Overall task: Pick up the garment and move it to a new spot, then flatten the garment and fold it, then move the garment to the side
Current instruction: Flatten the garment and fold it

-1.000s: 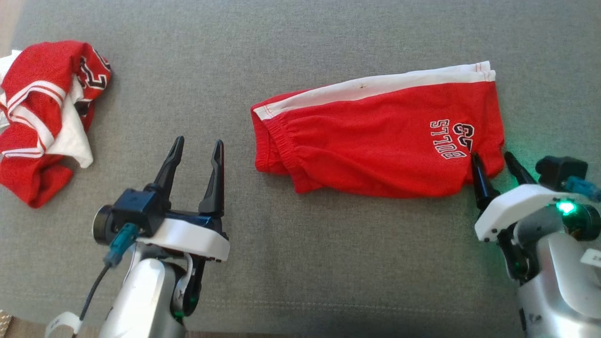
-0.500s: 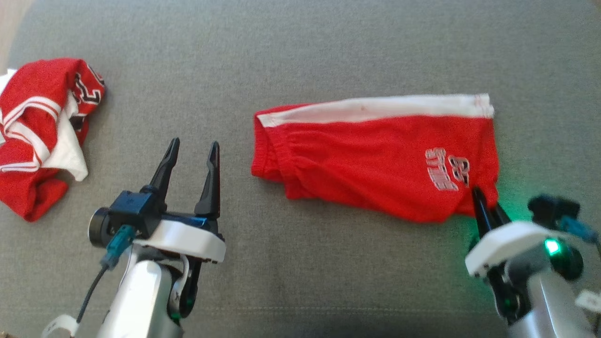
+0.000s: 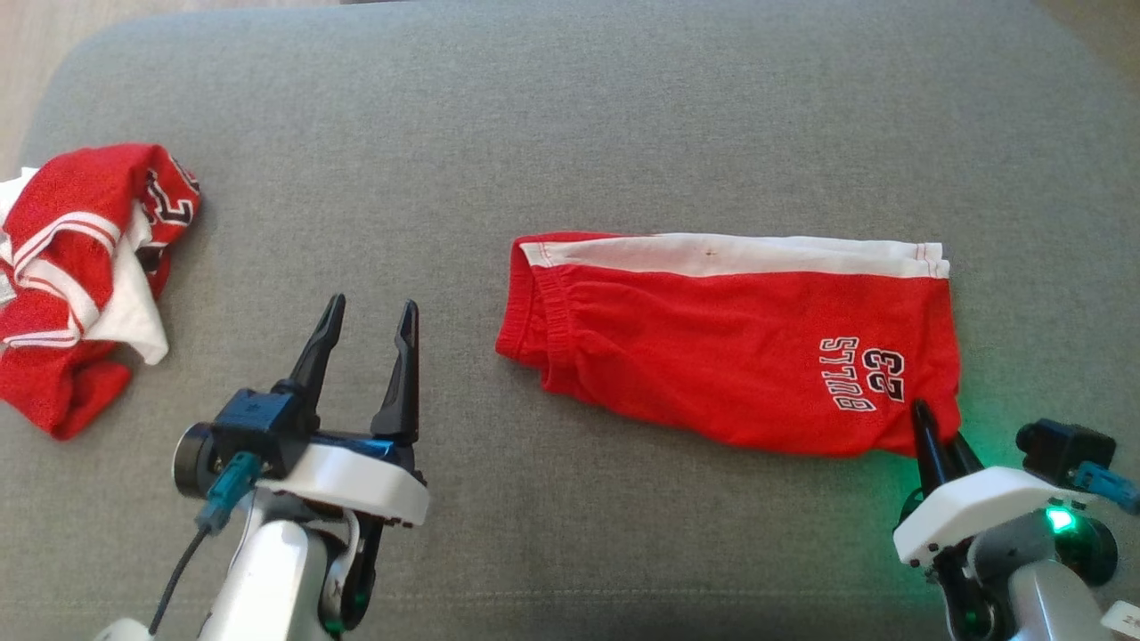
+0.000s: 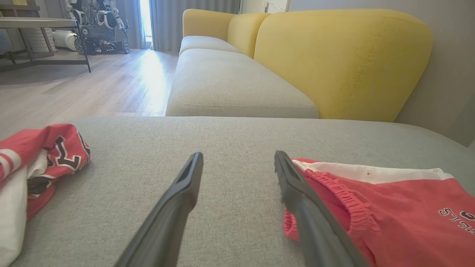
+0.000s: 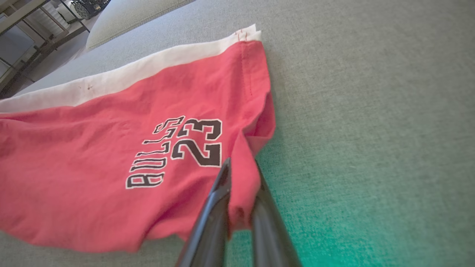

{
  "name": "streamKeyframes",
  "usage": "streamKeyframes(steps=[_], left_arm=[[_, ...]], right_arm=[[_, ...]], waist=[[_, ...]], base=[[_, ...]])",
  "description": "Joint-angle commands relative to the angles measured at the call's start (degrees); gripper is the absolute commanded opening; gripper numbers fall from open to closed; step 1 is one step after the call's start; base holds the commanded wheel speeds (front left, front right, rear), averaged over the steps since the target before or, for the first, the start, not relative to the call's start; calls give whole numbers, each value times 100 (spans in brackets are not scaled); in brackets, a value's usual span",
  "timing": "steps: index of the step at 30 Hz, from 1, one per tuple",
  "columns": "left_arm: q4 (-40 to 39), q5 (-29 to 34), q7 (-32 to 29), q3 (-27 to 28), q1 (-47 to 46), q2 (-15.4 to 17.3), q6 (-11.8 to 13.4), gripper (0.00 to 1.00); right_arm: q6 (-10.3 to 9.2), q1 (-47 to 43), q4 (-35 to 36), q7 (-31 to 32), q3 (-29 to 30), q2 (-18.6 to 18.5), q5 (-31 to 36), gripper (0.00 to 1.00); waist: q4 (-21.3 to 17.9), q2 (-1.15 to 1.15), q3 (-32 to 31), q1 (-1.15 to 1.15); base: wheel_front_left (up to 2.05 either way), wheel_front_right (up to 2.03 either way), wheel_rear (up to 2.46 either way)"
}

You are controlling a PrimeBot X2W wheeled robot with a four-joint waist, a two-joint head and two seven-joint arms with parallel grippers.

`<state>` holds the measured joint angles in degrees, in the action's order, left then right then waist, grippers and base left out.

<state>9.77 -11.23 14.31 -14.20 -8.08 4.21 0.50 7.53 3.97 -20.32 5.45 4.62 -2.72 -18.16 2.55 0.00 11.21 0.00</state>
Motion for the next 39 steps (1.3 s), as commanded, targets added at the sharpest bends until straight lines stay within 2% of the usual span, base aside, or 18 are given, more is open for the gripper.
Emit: streamKeyframes(steps=[1, 7, 11, 12, 15, 20, 25, 32, 33, 34, 39], left_arm=[[-139, 25, 69, 167, -80, 29, -13, 100], [-90, -1, 69, 128, -55, 9, -26, 100], [-70, -24, 69, 90, -41, -10, -32, 100], [-70, -24, 69, 90, -41, -10, -32, 100], [-66, -44, 69, 45, -32, -28, -40, 100], [-68, -89, 69, -40, -57, -63, -49, 100], [-47, -151, 69, -99, -80, -92, -44, 100], [-51, -176, 69, -88, -103, -111, -12, 100], [-49, -173, 69, -82, -103, -113, -8, 100], [-46, -168, 69, -71, -99, -114, -5, 100], [-36, -114, 69, -22, -79, -115, -10, 100]], right_arm=[[-4, 158, 173, -103, -100, -51, 3, 0], [-4, 480, 745, 94, -491, -83, 138, 0], [-4, 872, 1290, 462, -1226, -69, 148, 0], [-4, 872, 1290, 462, -1226, -69, 148, 0], [-4, 1202, 1392, 686, -1875, -50, 24, 0], [-4, 1579, 897, 768, -2782, -22, -355, 0], [-4, 1712, 221, 460, -3589, -18, -956, 0], [-4, 1986, -347, -47, -4087, -17, -1227, 0], [-4, 2034, -385, -134, -4124, -17, -1232, 36], [-4, 2076, -400, -214, -4182, -17, -1251, 100], [-4, 2217, -219, -705, -4378, -17, -1209, 100]], waist=[[23, 0, -10, 0], [129, 0, -154, 0], [255, 0, -252, 0], [255, 0, -252, 0], [405, 0, -290, 0], [684, 0, -241, 0], [871, 0, -135, 0], [884, 0, -52, 0], [868, 0, -56, 0], [847, 0, -67, 0], [708, 0, -131, 0]], base=[[0, 0, 0], [0, 0, 0], [0, 0, 0], [0, 0, 0], [0, 0, 0], [0, 0, 0], [0, 0, 0], [0, 0, 0], [0, 0, 0], [0, 0, 0], [0, 0, 0]])
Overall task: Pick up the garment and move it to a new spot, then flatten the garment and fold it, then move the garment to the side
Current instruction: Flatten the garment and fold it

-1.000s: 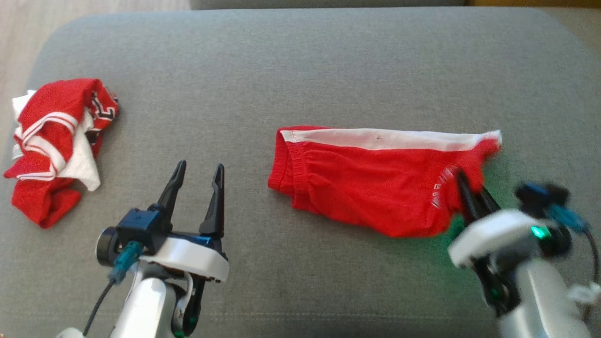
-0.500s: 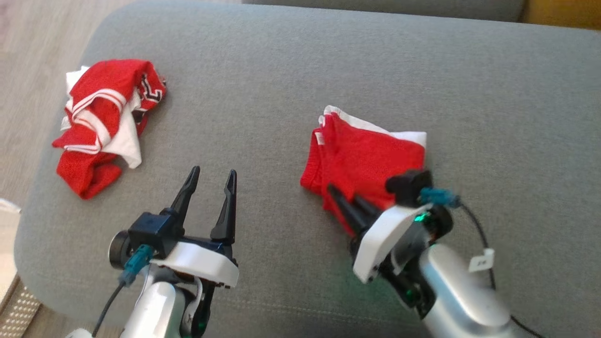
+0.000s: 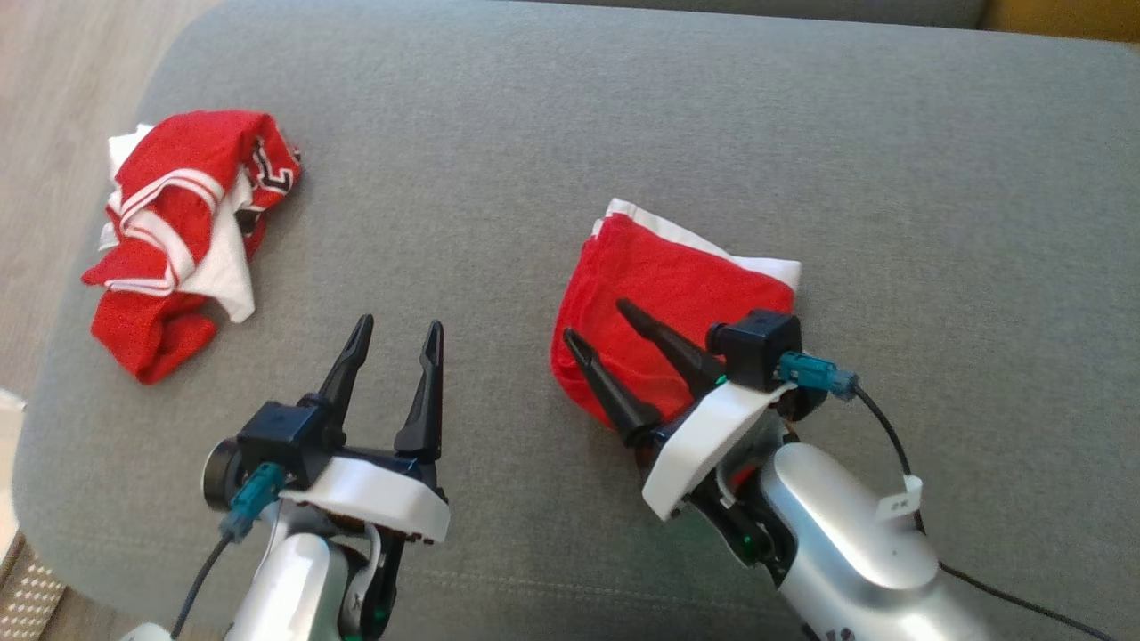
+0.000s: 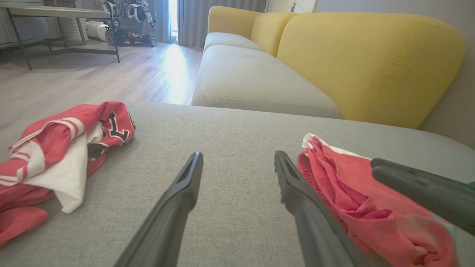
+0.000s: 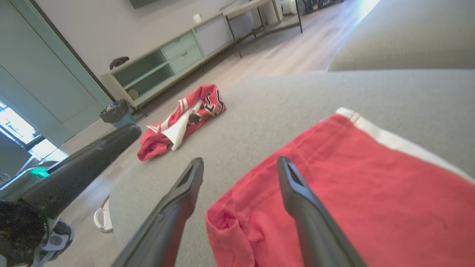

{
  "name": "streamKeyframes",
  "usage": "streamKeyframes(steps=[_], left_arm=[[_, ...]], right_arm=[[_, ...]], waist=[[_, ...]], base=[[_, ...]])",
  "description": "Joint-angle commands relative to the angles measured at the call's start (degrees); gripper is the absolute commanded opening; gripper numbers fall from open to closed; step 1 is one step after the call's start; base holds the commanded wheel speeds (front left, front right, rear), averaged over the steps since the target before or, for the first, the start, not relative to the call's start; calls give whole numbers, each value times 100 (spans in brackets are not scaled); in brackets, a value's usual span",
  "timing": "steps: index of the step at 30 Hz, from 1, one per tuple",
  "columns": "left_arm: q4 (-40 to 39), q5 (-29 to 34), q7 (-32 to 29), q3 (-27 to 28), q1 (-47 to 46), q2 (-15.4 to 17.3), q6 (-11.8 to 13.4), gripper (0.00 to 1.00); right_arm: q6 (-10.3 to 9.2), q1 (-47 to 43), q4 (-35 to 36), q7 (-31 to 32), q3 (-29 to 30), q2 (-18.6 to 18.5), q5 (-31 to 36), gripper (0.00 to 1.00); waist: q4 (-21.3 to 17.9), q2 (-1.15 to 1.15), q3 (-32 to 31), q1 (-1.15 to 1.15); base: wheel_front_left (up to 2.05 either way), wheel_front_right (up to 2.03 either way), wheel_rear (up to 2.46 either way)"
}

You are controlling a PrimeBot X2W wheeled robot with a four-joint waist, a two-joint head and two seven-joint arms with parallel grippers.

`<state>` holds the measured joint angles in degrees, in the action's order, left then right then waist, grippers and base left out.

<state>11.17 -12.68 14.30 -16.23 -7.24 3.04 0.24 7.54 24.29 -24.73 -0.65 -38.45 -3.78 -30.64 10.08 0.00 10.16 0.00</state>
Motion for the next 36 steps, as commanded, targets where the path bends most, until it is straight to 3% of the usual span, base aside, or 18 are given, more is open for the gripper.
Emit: streamKeyframes(steps=[1, 5, 10, 16, 21, 36], left_arm=[[-179, 42, 70, 198, -155, 4, 21, 100], [-195, 85, 70, 253, -120, 19, 21, 100], [-225, 127, 70, 333, -64, 67, 38, 100], [-274, 151, 70, 471, 32, 193, 91, 100], [-323, 178, 70, 512, 107, 274, 128, 100], [-450, 200, -91, 464, 583, 483, 232, 100]], right_arm=[[-5, 194, 283, -185, -72, 90, 100, 100], [-5, 84, 593, -509, 209, 84, 342, 100], [-5, -416, 1013, -668, 1236, -40, 740, 100], [-5, -1308, 1663, -443, 2806, -117, 1373, 100], [-5, -1705, 1987, -246, 3382, -127, 1621, 100], [-5, -2701, 2806, 306, 3721, -37, 1906, 100]], waist=[[-85, 0, -42, 0], [-227, 0, -107, 0], [-393, 0, -188, 0], [-589, 0, -300, 0], [-652, 0, -396, 0], [-716, 0, -1044, 0]], base=[[0, 0, 0], [0, 0, 0], [0, 0, 0], [0, 0, 0], [0, 0, 0], [0, 0, 0]])
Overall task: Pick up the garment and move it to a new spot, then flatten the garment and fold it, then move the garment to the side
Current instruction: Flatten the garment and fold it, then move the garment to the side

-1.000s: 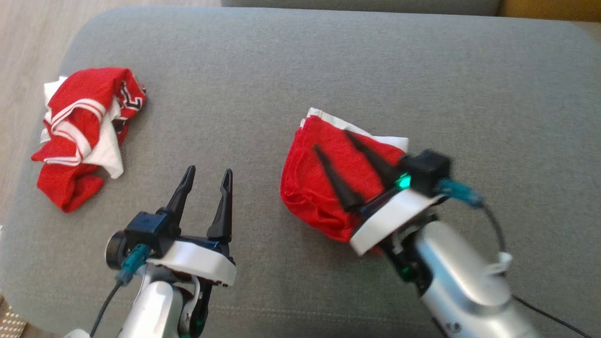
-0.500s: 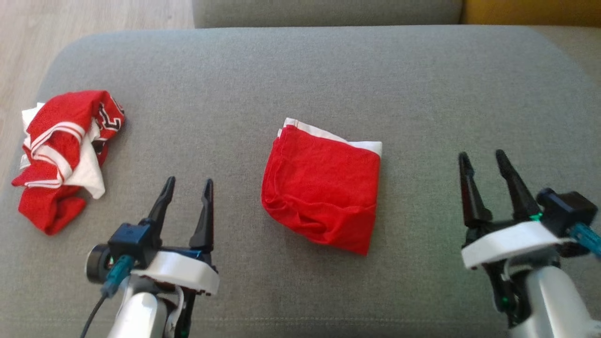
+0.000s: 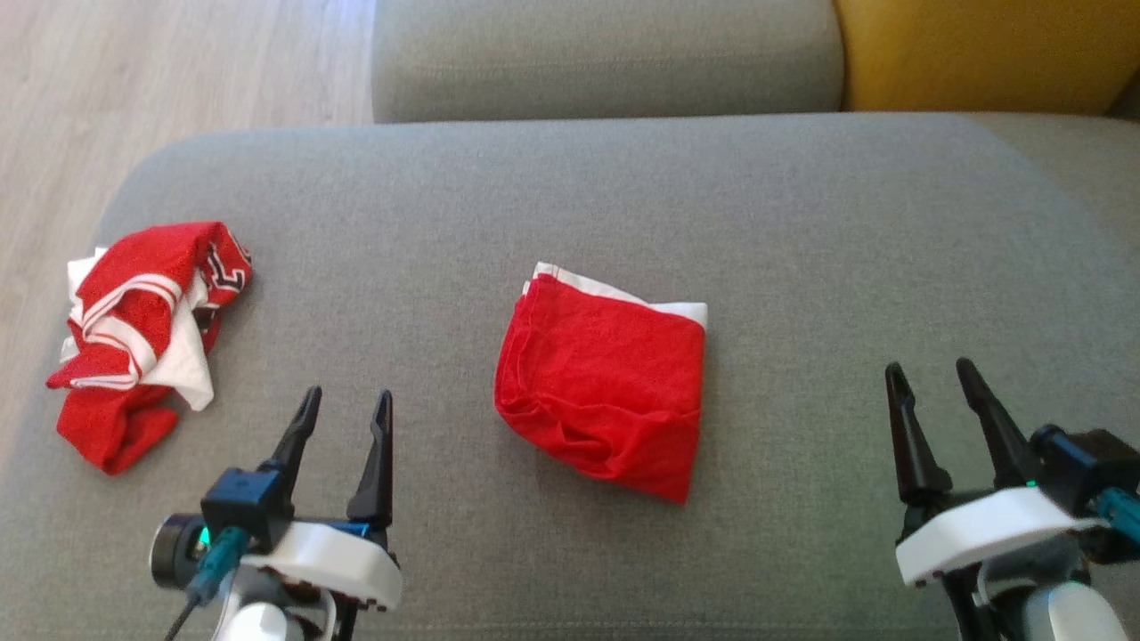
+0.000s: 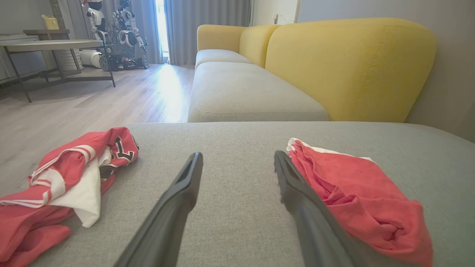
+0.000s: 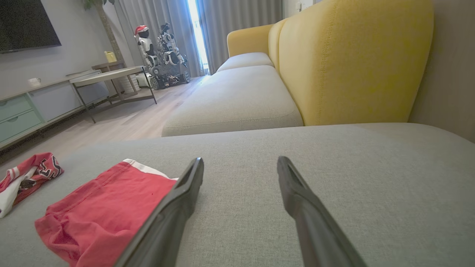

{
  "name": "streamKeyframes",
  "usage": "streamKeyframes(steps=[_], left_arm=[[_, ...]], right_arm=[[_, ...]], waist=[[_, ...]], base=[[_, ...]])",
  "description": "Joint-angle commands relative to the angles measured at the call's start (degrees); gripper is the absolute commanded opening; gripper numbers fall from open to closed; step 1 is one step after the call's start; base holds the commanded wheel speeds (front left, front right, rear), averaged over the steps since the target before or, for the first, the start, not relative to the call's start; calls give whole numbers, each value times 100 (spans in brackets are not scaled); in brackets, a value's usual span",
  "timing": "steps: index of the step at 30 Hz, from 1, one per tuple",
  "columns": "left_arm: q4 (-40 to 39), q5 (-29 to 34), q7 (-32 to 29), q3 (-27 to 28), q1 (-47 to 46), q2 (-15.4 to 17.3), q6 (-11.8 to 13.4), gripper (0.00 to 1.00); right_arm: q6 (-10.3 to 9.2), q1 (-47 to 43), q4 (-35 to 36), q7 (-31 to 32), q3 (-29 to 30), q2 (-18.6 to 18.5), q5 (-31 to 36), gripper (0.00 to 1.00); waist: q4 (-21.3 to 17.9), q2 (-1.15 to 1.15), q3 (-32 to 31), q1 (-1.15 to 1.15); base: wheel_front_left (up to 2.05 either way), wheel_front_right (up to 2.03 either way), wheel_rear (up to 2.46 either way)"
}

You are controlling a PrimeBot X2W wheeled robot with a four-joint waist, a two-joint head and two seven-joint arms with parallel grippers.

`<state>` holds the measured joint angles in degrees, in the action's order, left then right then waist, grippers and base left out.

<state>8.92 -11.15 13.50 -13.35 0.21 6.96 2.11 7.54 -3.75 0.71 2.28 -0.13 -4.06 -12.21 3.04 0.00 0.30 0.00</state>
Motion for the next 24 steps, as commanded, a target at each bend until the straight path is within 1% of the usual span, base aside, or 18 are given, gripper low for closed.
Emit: streamKeyframes(steps=[1, 10, 24], left_arm=[[-237, 48, -27, 168, -135, 101, 50, 100], [-263, 49, -133, 110, -10, 179, 86, 100], [-252, 22, -199, 52, -7, 235, 152, 100]], right_arm=[[-5, 53, 314, 45, -110, -7, 87, 100], [-5, -196, 634, 243, -154, 16, 198, 100], [-5, -242, 764, 367, -179, 12, 284, 100]], waist=[[-17, 0, -74, 0], [-29, 0, -180, 0], [-10, 0, -172, 0]], base=[[0, 0, 0], [0, 0, 0], [0, 0, 0]])
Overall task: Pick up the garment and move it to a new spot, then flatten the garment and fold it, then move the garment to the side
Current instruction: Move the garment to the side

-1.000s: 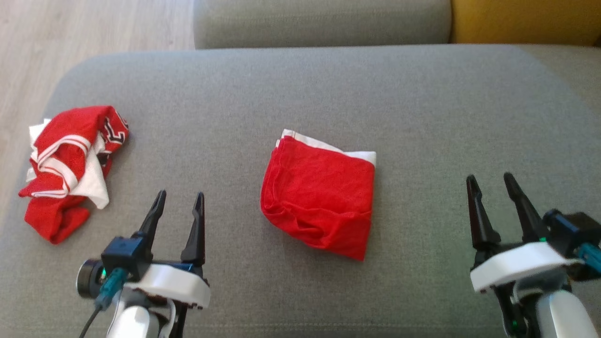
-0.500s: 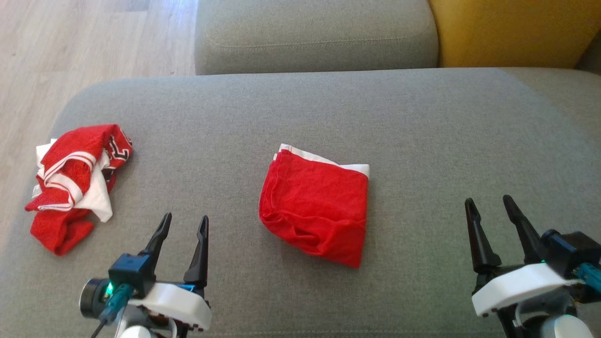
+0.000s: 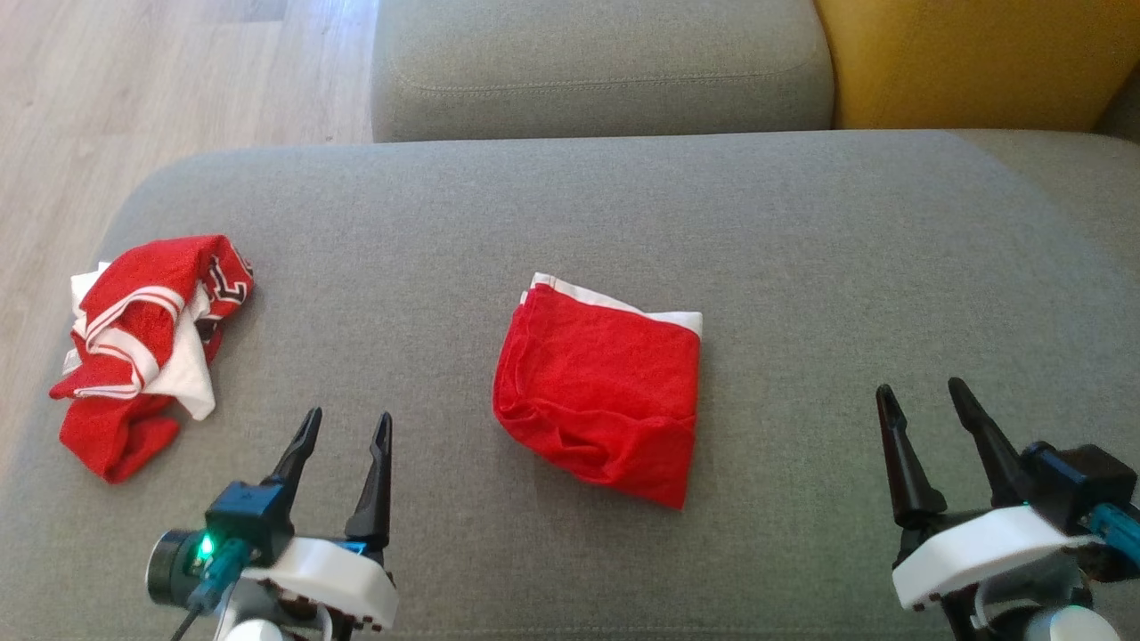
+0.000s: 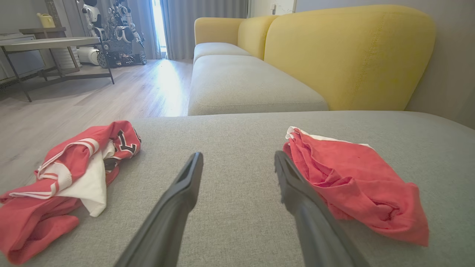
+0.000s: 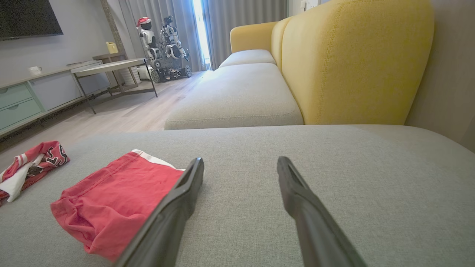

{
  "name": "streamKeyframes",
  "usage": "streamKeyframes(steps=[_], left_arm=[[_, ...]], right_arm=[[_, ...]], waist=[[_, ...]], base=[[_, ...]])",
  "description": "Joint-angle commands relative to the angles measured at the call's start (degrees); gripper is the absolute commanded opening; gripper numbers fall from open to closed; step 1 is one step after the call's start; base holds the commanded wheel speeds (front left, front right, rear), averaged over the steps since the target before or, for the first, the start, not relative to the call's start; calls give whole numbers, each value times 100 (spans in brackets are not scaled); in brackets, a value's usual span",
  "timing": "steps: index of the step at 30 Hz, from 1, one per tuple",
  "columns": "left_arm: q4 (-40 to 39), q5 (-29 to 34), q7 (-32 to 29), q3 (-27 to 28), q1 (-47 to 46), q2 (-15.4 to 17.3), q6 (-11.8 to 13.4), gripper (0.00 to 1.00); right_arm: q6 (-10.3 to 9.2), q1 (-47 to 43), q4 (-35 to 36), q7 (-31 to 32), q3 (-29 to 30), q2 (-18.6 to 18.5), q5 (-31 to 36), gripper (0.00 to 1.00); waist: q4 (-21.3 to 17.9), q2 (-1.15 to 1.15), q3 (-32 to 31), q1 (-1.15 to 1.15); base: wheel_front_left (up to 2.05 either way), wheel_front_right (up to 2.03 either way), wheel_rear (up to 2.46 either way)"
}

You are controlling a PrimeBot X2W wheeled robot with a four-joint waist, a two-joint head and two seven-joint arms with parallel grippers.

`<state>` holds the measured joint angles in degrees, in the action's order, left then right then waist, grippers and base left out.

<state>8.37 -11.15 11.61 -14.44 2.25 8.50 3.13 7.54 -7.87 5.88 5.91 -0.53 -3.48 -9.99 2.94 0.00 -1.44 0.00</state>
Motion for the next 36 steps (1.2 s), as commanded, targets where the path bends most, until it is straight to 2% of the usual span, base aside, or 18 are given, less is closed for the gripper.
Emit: streamKeyframes(steps=[1, 15, 23, 29, 36], left_arm=[[-198, 22, -10, 161, -211, 82, 50, 100], [-170, -13, 9, 94, -281, 95, 100, 100], [-200, -9, 34, 17, -455, 93, 79, 100], [-220, 7, 108, -69, -813, 35, 19, 100], [-95, 6, 238, -168, -1203, -95, -58, 100]], right_arm=[[-5, 170, 246, 5, -138, -46, 62, 100], [-5, 200, 199, 44, -132, -40, 79, 100], [-5, 382, -73, 68, -139, -95, 53, 100], [-5, 844, -746, 28, -457, -83, -45, 100], [-5, 1513, -1943, -131, -1039, -2, -326, 100]], waist=[[0, 0, 2, 0], [45, 0, 33, 0], [221, 0, 231, 0], [492, 0, 645, 0], [786, 0, 1046, 0]], base=[[0, 0, 0], [0, 0, 0], [0, 0, 0], [0, 0, 0], [0, 0, 0]])
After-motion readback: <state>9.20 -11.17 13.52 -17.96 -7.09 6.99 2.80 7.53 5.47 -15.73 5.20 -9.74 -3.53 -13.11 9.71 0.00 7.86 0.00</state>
